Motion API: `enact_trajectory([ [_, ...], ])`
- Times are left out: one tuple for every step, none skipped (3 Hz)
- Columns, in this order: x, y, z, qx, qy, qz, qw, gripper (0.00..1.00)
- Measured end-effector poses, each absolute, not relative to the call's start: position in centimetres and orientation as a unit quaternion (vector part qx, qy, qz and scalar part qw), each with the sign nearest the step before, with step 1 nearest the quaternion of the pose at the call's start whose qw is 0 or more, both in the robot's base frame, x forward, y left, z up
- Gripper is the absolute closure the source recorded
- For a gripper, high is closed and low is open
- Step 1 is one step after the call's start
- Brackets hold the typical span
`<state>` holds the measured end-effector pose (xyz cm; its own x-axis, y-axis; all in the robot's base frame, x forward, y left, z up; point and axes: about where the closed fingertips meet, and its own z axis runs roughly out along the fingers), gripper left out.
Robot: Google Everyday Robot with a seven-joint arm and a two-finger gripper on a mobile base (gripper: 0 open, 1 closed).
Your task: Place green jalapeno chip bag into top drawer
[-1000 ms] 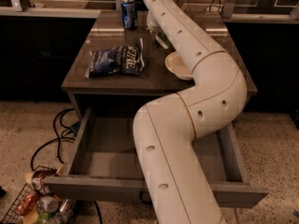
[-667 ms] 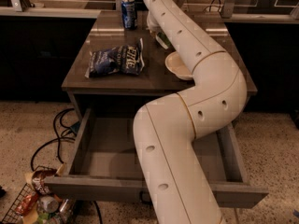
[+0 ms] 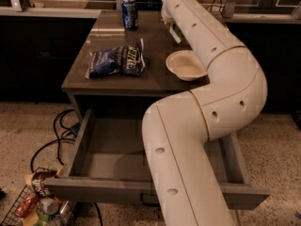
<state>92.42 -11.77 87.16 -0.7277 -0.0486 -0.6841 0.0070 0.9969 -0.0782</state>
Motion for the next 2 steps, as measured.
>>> enact_trajectory([
  [91.4, -16.7, 91.6, 0.023, 0.913, -0.072, 0.400, 1.00],
  [90.1, -20.2, 95.0, 0.046, 0.900, -0.090, 0.424, 1.00],
])
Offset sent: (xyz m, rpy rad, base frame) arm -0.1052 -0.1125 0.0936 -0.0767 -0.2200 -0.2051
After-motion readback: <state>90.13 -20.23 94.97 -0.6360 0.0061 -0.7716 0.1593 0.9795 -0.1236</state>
